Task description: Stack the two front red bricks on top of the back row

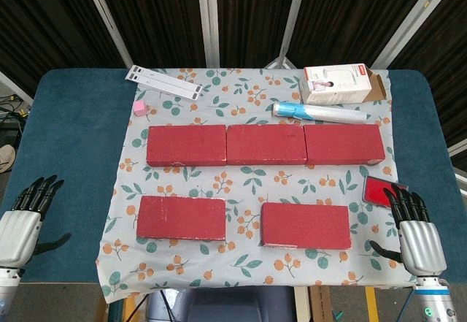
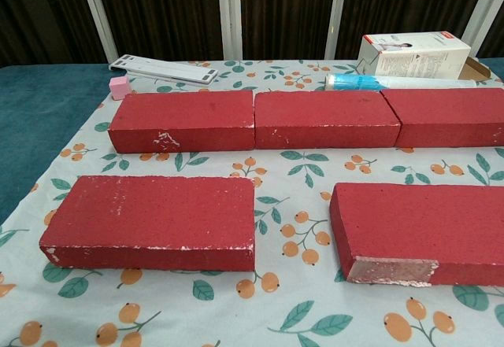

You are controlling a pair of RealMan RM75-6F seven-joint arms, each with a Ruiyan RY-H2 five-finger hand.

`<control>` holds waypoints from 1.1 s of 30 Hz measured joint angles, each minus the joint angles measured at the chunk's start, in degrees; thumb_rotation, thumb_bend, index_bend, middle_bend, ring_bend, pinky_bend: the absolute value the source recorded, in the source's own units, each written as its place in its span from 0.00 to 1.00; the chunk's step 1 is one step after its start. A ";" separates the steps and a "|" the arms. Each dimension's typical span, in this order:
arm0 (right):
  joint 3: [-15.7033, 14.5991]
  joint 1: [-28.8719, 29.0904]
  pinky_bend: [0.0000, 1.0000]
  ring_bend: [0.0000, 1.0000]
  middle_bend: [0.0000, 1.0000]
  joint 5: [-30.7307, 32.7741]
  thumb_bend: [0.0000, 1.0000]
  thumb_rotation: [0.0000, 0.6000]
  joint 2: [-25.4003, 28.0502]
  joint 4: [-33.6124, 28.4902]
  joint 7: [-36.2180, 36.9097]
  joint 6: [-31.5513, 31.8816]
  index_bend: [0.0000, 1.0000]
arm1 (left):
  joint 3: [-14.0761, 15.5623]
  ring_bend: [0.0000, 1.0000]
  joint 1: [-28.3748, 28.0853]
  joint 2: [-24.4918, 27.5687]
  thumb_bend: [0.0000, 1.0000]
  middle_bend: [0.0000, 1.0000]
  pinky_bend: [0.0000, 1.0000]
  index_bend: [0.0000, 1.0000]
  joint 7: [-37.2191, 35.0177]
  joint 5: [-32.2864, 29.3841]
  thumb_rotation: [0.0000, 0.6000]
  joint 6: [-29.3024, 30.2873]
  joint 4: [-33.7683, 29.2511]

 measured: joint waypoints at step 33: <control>-4.39 2.06 0.00 0.00 0.00 1.87 0.07 1.00 4.62 -9.18 -4.53 -10.16 0.00 | -0.53 0.00 2.46 2.04 0.01 0.02 0.13 0.09 -5.16 0.01 1.00 4.60 -0.06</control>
